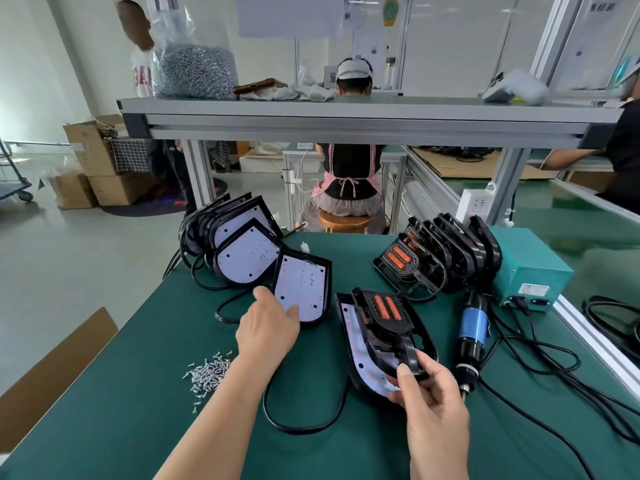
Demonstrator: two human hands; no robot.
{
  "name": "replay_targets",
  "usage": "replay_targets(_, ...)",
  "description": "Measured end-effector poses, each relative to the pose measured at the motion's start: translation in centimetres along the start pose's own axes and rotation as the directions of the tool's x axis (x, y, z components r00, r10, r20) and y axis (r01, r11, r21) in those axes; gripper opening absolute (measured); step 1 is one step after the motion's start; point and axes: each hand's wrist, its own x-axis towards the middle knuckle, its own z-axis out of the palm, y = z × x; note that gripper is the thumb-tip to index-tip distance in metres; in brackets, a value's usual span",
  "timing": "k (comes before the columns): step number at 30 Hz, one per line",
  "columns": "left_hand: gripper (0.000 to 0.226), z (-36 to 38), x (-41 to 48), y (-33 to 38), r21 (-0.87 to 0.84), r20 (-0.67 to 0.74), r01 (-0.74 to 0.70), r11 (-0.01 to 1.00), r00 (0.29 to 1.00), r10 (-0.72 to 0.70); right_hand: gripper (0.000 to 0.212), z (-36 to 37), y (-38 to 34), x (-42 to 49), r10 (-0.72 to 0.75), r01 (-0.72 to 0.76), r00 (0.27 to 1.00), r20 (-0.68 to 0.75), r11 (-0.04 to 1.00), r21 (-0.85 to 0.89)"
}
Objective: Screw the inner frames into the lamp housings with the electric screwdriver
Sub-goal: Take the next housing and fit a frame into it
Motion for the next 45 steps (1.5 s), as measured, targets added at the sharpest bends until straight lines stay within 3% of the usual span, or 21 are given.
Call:
replay_targets(3, 0.035, 1.4, 1.5, 0.0, -0.147, 0.016, 0.119, 0.982, 0.993, -0.118, 0.029, 0.0, 0.0, -0.1, -0.003, 0.003, 1.0, 0.01, 1.0, 0.004)
replay_targets(6, 0.013, 1.9, 3.3, -0.1, -0.397, 0.113, 0.257, 0.881, 0.966, -0.231, 0.029, 0.0, 0.0, -0.1, -0.01, 0.01, 1.0, 0.004, 1.0, 0.007)
replay_targets(9, 0.006, 1.4, 4.6, -0.4, -0.517, 0.092, 0.265, 0.814, 0.963, -0.255, 0.03, 0.0, 0.0, 0.0, -0.005, 0.005, 1.0, -0.007, 1.0, 0.008)
replay_targets(13, 0.006, 0.0, 5.6, -1.5, -0.373, -0.088, 0.149, 0.916, 0.977, -0.195, 0.029, 0.1, 0.0, 0.1, -0.006, 0.006, 1.0, -0.017, 1.0, 0.0)
replay_targets(20, 0.006, -0.1, 5.8, -1.8, -0.036, -0.183, 0.113, 0.993, 0.976, -0.118, 0.028, 0.3, -0.3, 0.1, 0.009, -0.009, 1.0, -0.001, 1.0, 0.015)
replay_targets(23, 0.034, -0.2, 5.3, -1.2, 0.039, -0.205, 0.121, 0.992, 0.972, -0.111, 0.028, 0.0, -0.7, 0.1, 0.009, -0.008, 1.0, 0.024, 0.997, -0.072)
replay_targets(25, 0.042, -0.2, 4.2, -0.9, 0.059, -0.277, 0.017, 0.998, 0.961, 0.0, 0.027, -0.1, -1.0, 0.1, 0.017, -0.01, 0.999, 0.044, 0.99, -0.138)
replay_targets(27, 0.024, 0.0, 2.5, -0.6, 0.098, -0.315, -0.148, 0.984, 0.933, 0.172, 0.025, -0.1, -1.4, 0.2, -0.006, 0.023, 0.997, 0.075, 0.975, -0.22)
replay_targets(29, 0.007, 0.2, 1.1, -0.5, 0.228, -0.21, -0.193, 0.954, 0.947, 0.242, 0.02, -0.2, -1.9, 0.2, -0.022, 0.056, 0.993, 0.116, 0.952, -0.302)
replay_targets(31, 0.007, 0.4, 0.0, -0.4, 0.423, -0.008, -0.176, 0.889, 0.98, 0.197, 0.014, -0.3, -2.3, 0.2, 0.005, 0.051, 0.989, 0.15, 0.929, -0.368)
replay_targets(33, 0.012, 0.6, -0.7, -0.4, 0.521, 0.089, -0.173, 0.836, 0.985, 0.148, 0.012, -0.5, -2.7, 0.2, 0.026, 0.056, 0.984, 0.178, 0.898, -0.437)
replay_targets(38, 0.021, 0.8, -1.0, -0.6, 0.604, 0.094, -0.213, 0.768, 0.976, 0.197, 0.012, -1.2, -3.7, 0.9, 0.056, 0.145, 0.96, 0.275, 0.74, -0.657)
replay_targets(45, 0.031, 1.0, -2.1, -0.3, 0.54, 0.115, -0.206, 0.816, 0.978, 0.171, 0.028, -1.7, -3.7, 0.8, -0.014, 0.327, 0.935, 0.354, 0.415, -0.849)
